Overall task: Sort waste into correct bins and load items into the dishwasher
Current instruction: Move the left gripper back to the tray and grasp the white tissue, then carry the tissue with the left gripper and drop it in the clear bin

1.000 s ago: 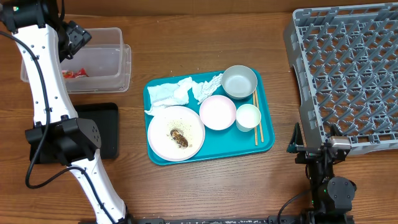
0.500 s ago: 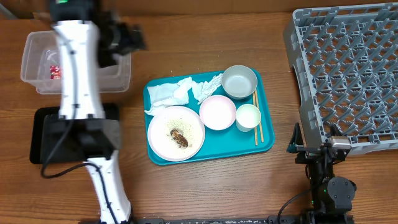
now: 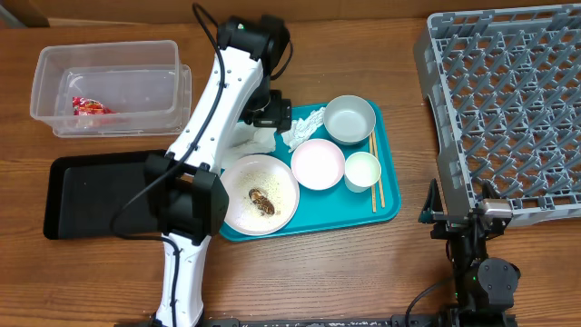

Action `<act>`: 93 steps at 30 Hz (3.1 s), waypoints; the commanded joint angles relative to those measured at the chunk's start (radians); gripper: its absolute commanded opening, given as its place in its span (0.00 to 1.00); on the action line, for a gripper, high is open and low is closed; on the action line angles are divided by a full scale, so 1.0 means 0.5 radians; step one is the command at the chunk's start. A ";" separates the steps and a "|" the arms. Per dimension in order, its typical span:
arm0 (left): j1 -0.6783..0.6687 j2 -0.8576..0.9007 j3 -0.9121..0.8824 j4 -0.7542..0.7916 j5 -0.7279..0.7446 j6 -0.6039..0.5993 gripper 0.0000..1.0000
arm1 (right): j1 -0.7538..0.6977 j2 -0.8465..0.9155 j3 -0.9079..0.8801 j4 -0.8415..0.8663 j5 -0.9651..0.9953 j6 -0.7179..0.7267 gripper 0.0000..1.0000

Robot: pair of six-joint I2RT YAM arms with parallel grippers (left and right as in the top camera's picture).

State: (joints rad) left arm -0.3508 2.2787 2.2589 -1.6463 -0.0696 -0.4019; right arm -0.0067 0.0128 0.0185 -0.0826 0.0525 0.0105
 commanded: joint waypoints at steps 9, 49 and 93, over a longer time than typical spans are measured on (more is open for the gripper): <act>0.077 -0.043 -0.433 0.465 0.125 0.079 1.00 | -0.004 -0.020 -0.021 0.010 0.012 -0.005 1.00; 0.153 -0.043 -0.850 0.903 0.037 0.003 0.04 | -0.004 -0.020 -0.021 0.010 0.012 -0.005 1.00; 1.134 -0.047 0.880 0.149 0.069 -0.459 0.04 | -0.004 -0.020 -0.021 0.010 0.012 -0.005 1.00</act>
State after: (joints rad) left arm 0.1932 2.2692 2.6770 -1.5772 -0.0463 -0.6083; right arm -0.0067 0.0128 0.0185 -0.0818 0.0525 0.0105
